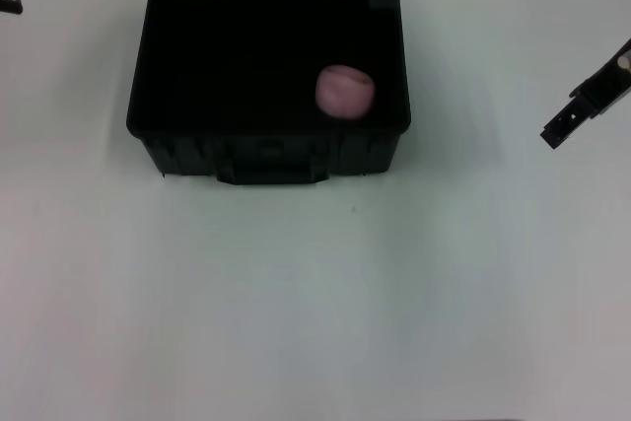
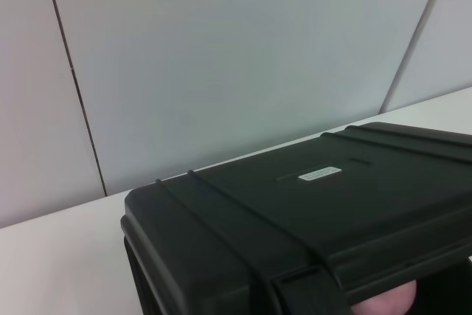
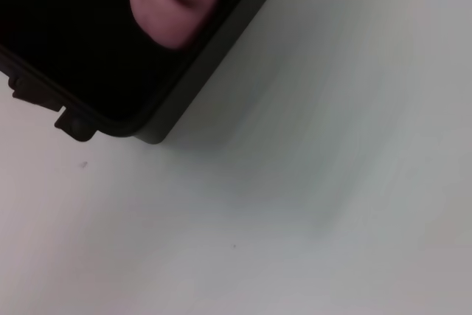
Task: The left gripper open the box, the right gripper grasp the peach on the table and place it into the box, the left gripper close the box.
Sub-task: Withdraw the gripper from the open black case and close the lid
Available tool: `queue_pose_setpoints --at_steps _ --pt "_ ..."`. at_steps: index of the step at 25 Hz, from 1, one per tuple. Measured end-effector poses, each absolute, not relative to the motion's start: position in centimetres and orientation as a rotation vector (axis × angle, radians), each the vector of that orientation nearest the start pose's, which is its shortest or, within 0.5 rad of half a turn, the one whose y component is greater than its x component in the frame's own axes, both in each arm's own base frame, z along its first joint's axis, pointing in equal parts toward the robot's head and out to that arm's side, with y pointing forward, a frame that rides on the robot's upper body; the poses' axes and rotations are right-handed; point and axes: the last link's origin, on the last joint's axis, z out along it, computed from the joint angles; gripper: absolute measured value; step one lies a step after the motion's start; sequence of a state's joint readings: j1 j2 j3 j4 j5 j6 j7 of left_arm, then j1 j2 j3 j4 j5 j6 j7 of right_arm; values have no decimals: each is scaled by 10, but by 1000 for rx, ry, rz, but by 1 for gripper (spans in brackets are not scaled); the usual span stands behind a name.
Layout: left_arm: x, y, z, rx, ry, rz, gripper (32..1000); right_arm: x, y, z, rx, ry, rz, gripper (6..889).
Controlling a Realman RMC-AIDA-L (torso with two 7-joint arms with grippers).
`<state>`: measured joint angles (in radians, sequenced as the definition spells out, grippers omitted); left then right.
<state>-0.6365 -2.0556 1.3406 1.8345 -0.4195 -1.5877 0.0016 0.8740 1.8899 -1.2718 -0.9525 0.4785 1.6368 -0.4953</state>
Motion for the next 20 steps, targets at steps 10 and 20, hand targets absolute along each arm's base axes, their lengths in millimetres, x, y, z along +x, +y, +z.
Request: queue_pose_setpoints --at_steps 10,20 --pt "-89 365 83 -2129 -1066 26 390 204 405 56 -2389 1182 -747 833" --pt "-89 361 76 -2149 -1068 60 396 203 406 56 -2388 1180 -739 833"
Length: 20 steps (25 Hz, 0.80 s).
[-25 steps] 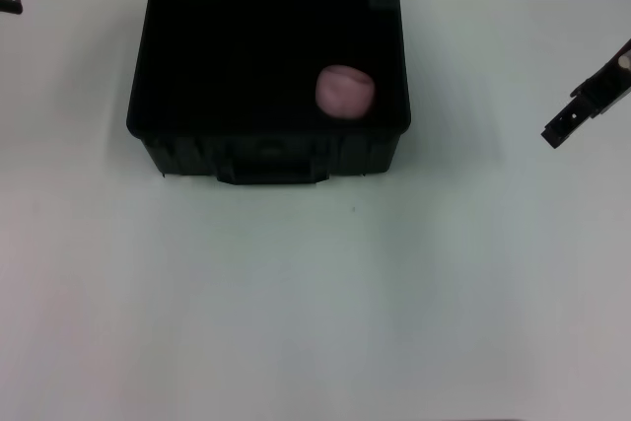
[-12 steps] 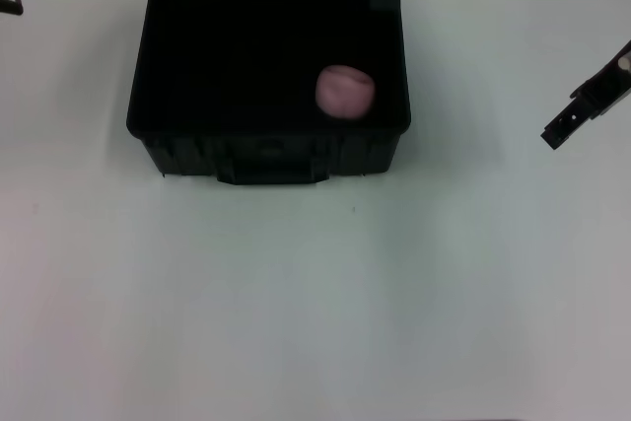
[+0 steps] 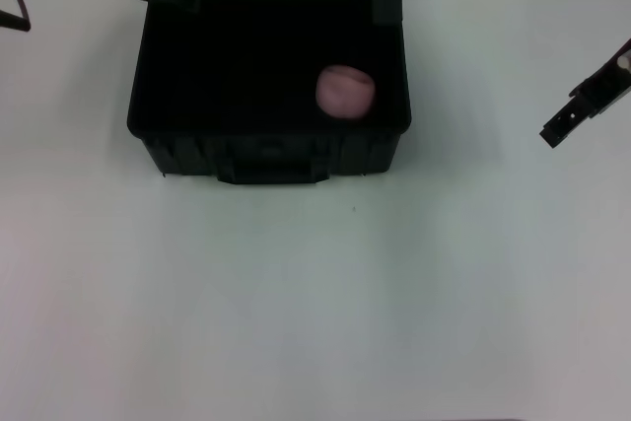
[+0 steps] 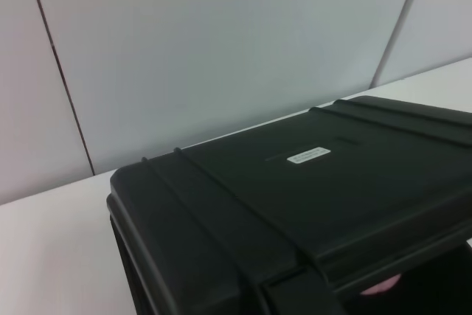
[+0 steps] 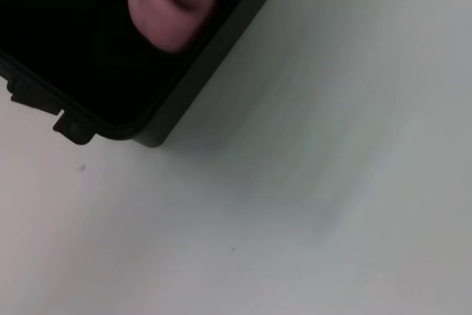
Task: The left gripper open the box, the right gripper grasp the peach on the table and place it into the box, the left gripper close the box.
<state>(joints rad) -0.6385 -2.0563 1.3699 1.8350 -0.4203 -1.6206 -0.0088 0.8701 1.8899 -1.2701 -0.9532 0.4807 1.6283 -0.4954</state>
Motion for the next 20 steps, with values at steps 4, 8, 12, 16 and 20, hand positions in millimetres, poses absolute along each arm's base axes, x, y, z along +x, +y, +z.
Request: queue_pose_setpoints --at_steps 4,8,12,16,20 --pt "-89 360 76 -2150 -1073 66 606 203 406 56 -2389 1177 -736 833" --pt "-90 360 76 -2148 -1076 72 689 202 406 56 -2389 1175 -733 833" --pt "-90 360 76 -2147 -1079 74 772 203 406 56 -2389 1176 -732 833" --pt "-90 360 76 -2148 -1080 75 833 203 406 56 -2389 1179 -732 833" --pt "-90 360 76 -2149 -1079 74 862 203 406 56 -2390 1179 -730 833"
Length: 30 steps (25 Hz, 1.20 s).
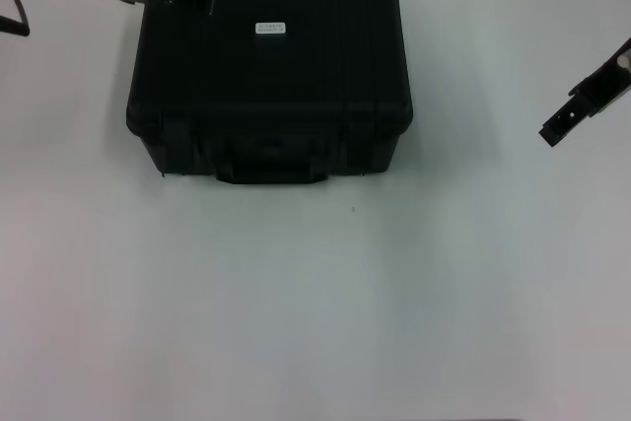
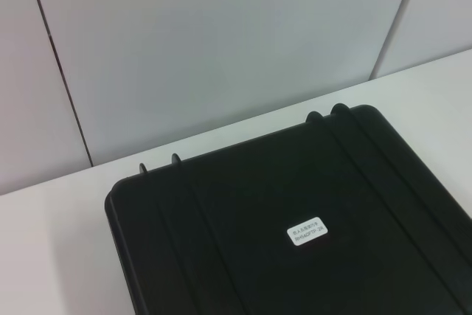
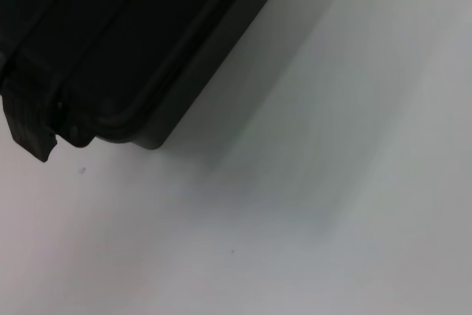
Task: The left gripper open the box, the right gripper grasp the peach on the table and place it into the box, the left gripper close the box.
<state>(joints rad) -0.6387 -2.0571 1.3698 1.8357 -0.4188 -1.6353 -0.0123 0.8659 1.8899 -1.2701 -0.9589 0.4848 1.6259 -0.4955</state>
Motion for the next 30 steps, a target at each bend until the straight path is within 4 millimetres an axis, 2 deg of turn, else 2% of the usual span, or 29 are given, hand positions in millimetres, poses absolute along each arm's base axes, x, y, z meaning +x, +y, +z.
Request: queue_pose_setpoints --at_steps 30 --pt "-89 360 76 -2151 -1073 75 862 204 405 56 -2390 1186 -731 833"
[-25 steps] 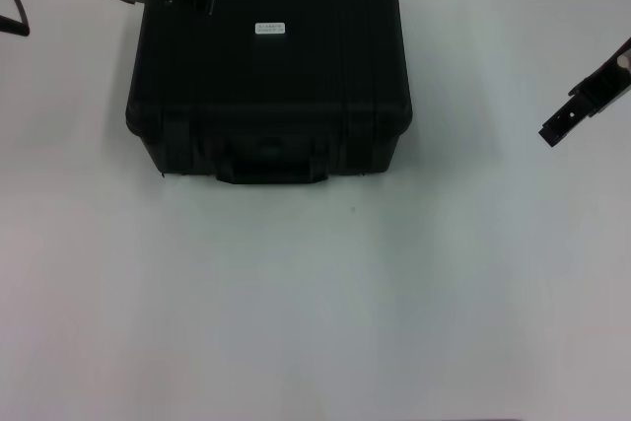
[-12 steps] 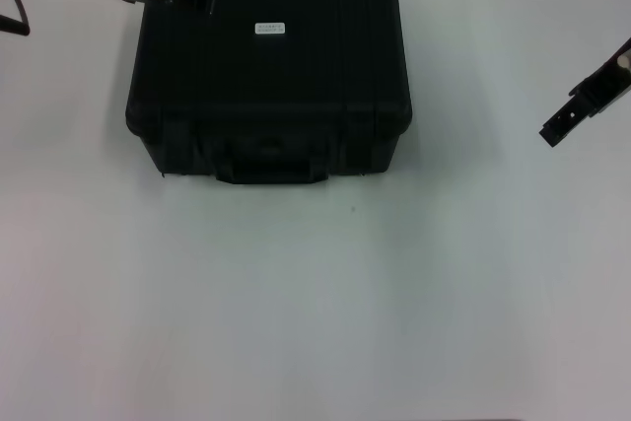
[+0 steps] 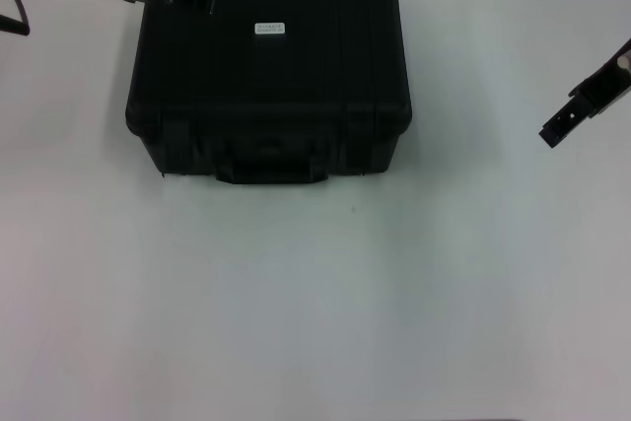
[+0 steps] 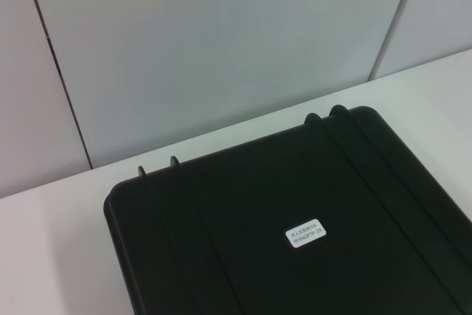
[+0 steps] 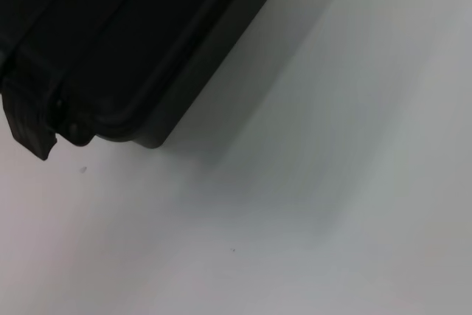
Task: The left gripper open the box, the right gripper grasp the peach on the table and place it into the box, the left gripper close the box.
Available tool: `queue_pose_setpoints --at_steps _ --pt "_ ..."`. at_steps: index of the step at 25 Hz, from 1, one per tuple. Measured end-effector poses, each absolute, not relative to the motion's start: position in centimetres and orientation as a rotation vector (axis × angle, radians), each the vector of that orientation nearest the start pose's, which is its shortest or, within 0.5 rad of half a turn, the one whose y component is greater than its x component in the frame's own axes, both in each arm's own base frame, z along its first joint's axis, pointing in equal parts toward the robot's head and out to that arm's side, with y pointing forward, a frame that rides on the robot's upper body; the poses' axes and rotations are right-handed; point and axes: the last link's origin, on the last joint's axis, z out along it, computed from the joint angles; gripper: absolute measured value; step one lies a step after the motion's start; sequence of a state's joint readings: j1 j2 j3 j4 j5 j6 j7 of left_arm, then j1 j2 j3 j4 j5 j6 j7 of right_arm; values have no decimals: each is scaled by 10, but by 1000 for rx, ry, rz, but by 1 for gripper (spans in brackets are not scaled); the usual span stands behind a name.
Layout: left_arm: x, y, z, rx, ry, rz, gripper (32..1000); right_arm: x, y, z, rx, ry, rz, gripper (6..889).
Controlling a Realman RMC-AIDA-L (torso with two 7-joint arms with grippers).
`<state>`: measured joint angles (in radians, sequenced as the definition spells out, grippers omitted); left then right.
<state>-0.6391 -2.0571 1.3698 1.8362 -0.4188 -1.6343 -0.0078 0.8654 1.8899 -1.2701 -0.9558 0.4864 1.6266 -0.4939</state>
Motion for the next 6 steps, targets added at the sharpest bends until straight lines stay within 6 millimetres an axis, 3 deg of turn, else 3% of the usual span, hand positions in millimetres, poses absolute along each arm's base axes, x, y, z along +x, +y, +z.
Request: queue_pose_setpoints --at_steps 6 --pt "-89 360 76 -2151 -1071 75 862 204 405 56 -2389 1186 -730 833"
